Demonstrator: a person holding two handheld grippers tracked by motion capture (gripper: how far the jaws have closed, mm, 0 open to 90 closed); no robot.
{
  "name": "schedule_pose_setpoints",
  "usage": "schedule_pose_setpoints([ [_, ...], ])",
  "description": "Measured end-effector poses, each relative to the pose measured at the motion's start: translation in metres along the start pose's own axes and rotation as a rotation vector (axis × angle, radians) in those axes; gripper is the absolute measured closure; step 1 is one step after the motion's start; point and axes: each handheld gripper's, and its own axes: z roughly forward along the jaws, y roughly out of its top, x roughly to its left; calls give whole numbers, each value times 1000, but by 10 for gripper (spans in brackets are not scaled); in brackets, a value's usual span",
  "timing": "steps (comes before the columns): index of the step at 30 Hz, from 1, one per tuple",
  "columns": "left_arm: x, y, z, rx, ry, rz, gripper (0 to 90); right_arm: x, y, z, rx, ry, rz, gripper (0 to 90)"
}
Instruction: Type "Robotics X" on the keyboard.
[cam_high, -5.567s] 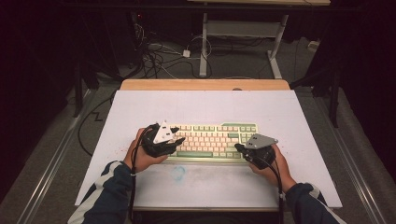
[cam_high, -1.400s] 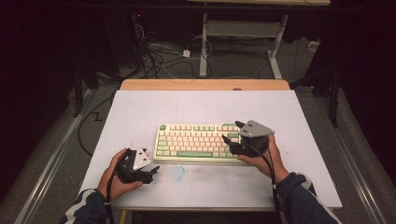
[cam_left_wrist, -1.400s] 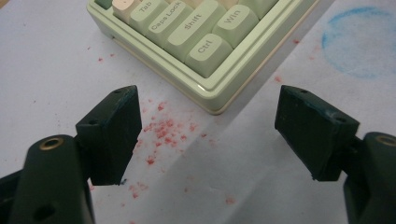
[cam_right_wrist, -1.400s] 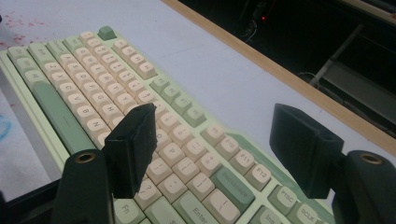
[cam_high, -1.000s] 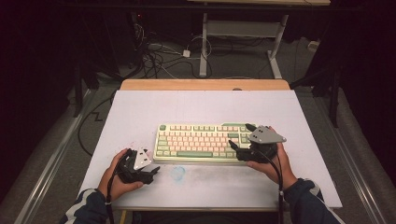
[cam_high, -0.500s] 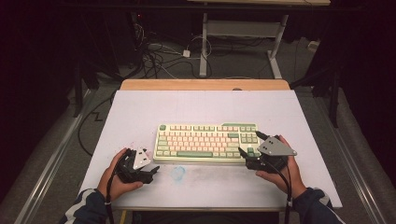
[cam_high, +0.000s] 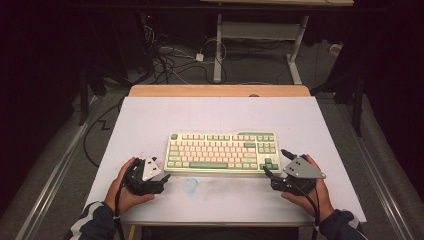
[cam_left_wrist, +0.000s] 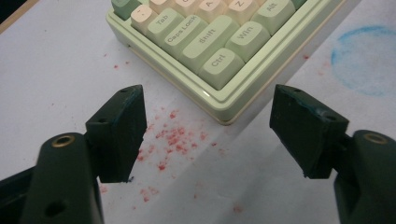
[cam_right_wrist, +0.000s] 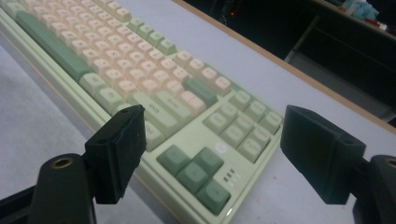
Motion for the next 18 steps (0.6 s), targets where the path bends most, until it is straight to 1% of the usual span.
schedule_pose_setpoints([
  [1, 0, 1, 0, -6, -3, -8, 293, 1, -3, -1, 8, 1, 4, 230],
  [2, -1, 3, 0, -5, -7, -10, 311, 2, -6, -2, 15, -3, -3, 230],
  [3, -2, 4, 0, -7, -11, -12, 380, 3, -8, -3, 22, -3, -5, 230],
  [5, -2, 6, -1, 12, -35, -9, 471, 4, -11, -5, 29, 1, -3, 230],
  [6, -3, 7, -1, 18, -35, -3, 544, 5, -12, -6, 32, 0, -5, 230],
  [7, -3, 10, -1, 14, -39, -8, 652, 6, -13, -9, 36, -8, -24, 230],
  [8, -3, 13, -1, 13, -47, -17, 652, 6, -13, -9, 36, -8, -24, 230],
  [11, -5, 20, 0, 16, -63, -17, 820, 6, -15, -12, 36, -5, -18, 230],
  [13, -8, 23, 5, 47, -64, 13, 869, 6, -17, -13, 41, -4, -12, 230],
  [15, -9, 27, 10, 64, -82, 7, 870, 5, -18, -13, 44, -7, -17, 230],
  [17, -13, 32, 15, 65, -94, 2, 870, 5, -17, -13, 43, -6, -9, 231],
  [18, -15, 35, 16, 64, -109, -7, 871, 6, -16, -13, 43, -6, -11, 231],
])
